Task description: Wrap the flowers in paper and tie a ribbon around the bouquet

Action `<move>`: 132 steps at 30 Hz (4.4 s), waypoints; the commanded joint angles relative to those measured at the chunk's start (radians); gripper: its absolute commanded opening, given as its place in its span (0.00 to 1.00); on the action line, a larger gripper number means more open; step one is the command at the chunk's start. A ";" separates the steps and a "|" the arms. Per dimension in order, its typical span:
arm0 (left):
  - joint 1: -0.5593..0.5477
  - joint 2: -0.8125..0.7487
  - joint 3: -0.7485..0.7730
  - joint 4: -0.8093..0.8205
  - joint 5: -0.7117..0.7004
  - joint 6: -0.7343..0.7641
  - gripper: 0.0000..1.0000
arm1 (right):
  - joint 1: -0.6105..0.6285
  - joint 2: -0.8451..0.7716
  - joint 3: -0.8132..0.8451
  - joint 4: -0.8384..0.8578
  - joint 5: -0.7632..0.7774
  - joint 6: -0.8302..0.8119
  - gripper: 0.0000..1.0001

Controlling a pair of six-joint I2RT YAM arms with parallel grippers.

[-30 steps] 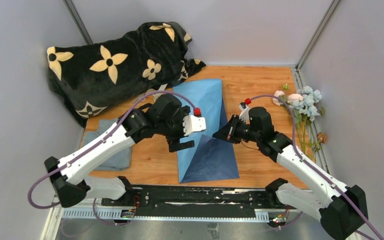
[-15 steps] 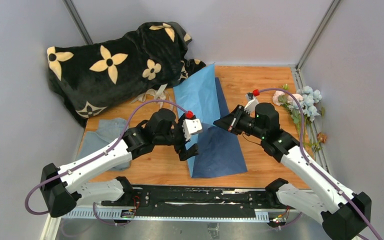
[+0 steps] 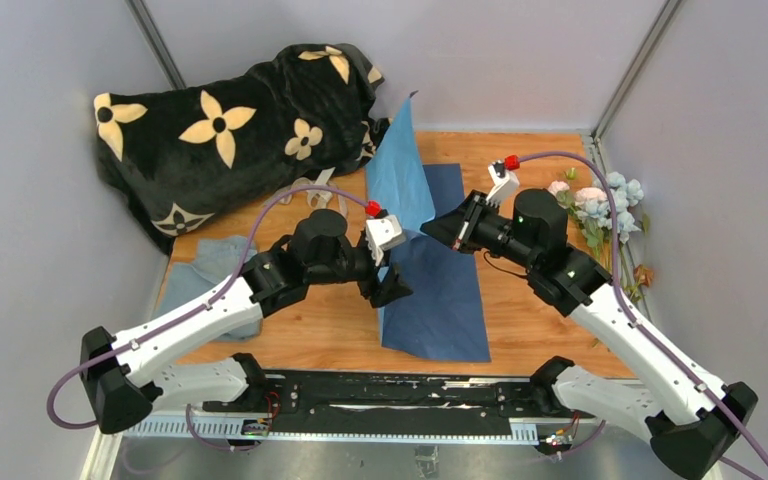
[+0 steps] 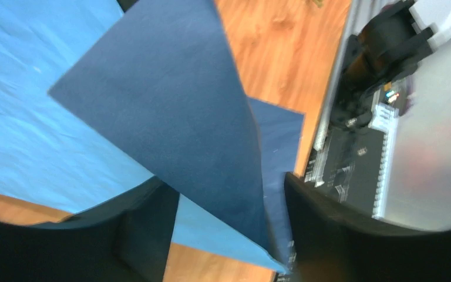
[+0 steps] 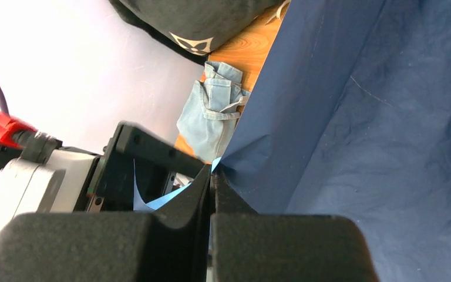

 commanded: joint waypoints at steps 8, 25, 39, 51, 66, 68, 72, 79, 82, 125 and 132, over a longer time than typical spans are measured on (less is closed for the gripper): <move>0.024 -0.042 0.150 -0.041 -0.059 0.009 0.00 | 0.054 -0.036 0.243 -0.229 0.099 -0.372 0.13; 0.796 0.089 0.098 -0.187 0.079 0.088 0.00 | -0.435 0.321 0.306 -0.438 0.058 -0.760 0.92; 0.827 0.289 0.027 -0.076 0.021 0.094 0.00 | -0.589 0.902 0.473 -0.519 0.092 -0.740 0.62; 0.748 0.400 -0.043 0.103 0.136 -0.200 0.00 | -0.597 0.824 0.396 -0.520 0.387 -0.700 0.55; 0.766 0.325 0.236 -0.352 -0.303 0.222 1.00 | -0.861 0.701 0.295 -0.508 0.575 -0.696 0.43; 0.767 0.331 0.324 -0.466 -0.401 0.355 1.00 | -0.902 0.701 0.280 -0.505 0.566 -0.699 0.42; 0.775 0.347 0.414 -0.632 -0.435 0.456 1.00 | -0.939 0.713 0.255 -0.491 0.635 -0.716 0.43; 0.776 0.304 0.339 -0.646 -0.155 0.395 1.00 | -0.989 0.780 0.231 -0.477 0.672 -0.710 0.50; 0.776 0.323 0.335 -0.645 -0.111 0.352 1.00 | -0.990 0.791 0.212 -0.468 0.713 -0.711 0.46; 0.777 0.365 0.257 -0.467 -0.074 0.239 1.00 | -0.366 0.411 0.326 -0.163 0.045 -0.509 0.00; 0.777 0.350 0.211 -0.413 -0.054 0.196 1.00 | -0.174 0.725 0.426 -0.209 0.088 -0.302 0.00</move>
